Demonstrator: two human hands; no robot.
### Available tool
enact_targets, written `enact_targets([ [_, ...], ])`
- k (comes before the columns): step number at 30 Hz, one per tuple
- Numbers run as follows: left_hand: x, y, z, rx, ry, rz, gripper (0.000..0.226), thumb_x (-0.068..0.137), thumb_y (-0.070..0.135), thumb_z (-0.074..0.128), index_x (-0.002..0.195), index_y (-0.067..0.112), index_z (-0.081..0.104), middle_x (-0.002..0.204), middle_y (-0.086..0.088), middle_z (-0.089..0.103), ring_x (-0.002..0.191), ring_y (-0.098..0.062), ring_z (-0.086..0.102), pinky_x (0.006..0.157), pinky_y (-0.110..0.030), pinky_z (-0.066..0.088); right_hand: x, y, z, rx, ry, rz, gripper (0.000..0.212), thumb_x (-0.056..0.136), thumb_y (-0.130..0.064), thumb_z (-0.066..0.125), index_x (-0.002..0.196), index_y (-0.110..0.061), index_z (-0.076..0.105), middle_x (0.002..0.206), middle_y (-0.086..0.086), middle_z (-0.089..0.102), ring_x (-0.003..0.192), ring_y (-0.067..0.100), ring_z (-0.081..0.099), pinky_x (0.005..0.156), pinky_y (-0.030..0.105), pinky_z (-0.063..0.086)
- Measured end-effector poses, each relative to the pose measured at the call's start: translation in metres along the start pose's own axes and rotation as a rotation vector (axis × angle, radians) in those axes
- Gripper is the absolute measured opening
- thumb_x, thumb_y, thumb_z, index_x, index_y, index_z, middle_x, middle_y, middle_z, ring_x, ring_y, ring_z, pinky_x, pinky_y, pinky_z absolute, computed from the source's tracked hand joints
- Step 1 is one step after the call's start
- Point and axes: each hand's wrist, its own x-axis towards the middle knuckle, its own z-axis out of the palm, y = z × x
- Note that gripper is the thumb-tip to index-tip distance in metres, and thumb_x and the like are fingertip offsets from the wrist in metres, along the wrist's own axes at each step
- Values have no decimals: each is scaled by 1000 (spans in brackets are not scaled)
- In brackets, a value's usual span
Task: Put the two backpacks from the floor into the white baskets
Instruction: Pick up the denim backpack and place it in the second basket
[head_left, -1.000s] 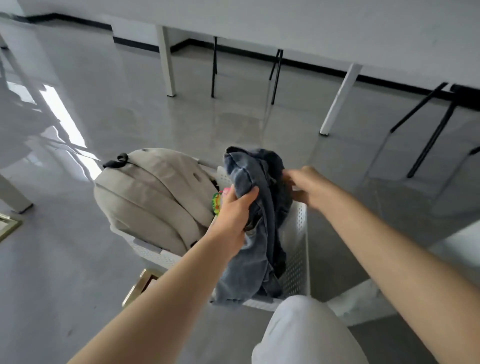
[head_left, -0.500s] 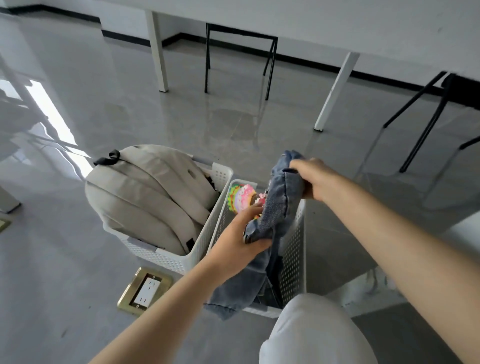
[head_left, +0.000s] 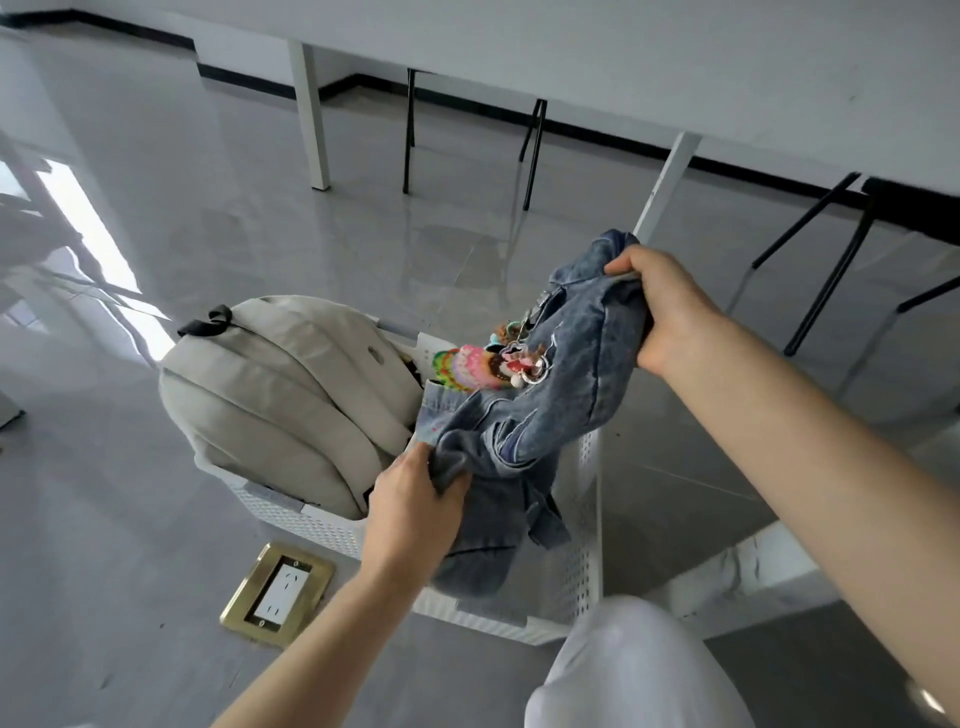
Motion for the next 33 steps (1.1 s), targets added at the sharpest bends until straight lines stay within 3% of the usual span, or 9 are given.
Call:
enact_targets([
  [6, 2, 23, 41, -114, 109, -48, 27, 87, 27, 60, 102, 7, 50, 108, -11, 60, 96, -37, 58, 72, -38, 38, -11, 3, 3, 7, -64, 30, 19, 76, -12, 51, 57, -14, 46, 60, 6, 49, 58, 22, 53, 74, 31, 49],
  [12, -16, -29, 111, 299, -240, 99, 21, 88, 24, 55, 105, 13, 48, 97, -7, 52, 74, -32, 69, 49, -40, 47, 0, 26, -18, -19, -80, 60, 12, 54, -6, 56, 65, -11, 53, 69, 9, 58, 66, 27, 58, 81, 37, 52],
  [15, -5, -39, 123, 577, -434, 42, 42, 90, 15, 46, 132, 11, 48, 129, -9, 53, 118, -30, 56, 91, -42, 48, 17, 40, -25, -99, -43, 108, 52, 25, -4, 62, 76, -9, 56, 82, 14, 57, 68, 29, 59, 77, 41, 54],
  [16, 1, -36, 120, 605, -537, -7, 47, 90, 15, 48, 137, 11, 47, 136, -10, 51, 126, -30, 49, 98, -42, 44, 20, 50, -26, -119, -45, 137, 47, 30, -2, 63, 76, -9, 55, 81, 15, 55, 67, 29, 59, 73, 38, 54],
  [19, 24, -26, 106, 412, -571, -110, 44, 87, 14, 46, 130, 10, 54, 132, -11, 58, 122, -31, 55, 95, -40, 48, 21, 76, -21, -163, -44, 212, 12, 66, 4, 54, 68, -9, 52, 65, 10, 52, 55, 26, 54, 56, 26, 50],
  [22, 49, -19, 76, 303, -405, -28, 29, 87, 13, 46, 106, 6, 66, 113, -14, 66, 105, -34, 62, 82, -39, 53, 24, 80, -12, -118, -94, 207, 14, 74, 4, 52, 69, -9, 53, 62, 8, 55, 50, 23, 57, 51, 25, 51],
  [24, 61, -16, 57, 302, -315, 90, 28, 85, 12, 48, 106, 6, 65, 114, -13, 64, 110, -34, 59, 85, -38, 51, 26, 75, -5, -95, -111, 176, 16, 74, 3, 54, 66, -11, 53, 59, 6, 55, 45, 19, 56, 48, 22, 49],
  [30, 39, -72, 47, 839, -722, 207, 52, 97, 51, 31, 133, 23, 56, 132, -5, 59, 131, -28, 44, 113, -45, 28, 29, 72, 9, -109, -115, 138, 12, 74, -1, 64, 69, -11, 59, 52, 3, 61, 40, 14, 59, 43, 19, 46],
  [33, 17, -94, 44, 898, -671, 286, 75, 94, 66, 16, 124, 16, 63, 132, -5, 60, 136, -27, 38, 120, -44, 15, 36, 73, 9, -90, -108, 135, 11, 72, -2, 67, 76, -11, 63, 69, 8, 64, 57, 20, 63, 51, 24, 49],
])
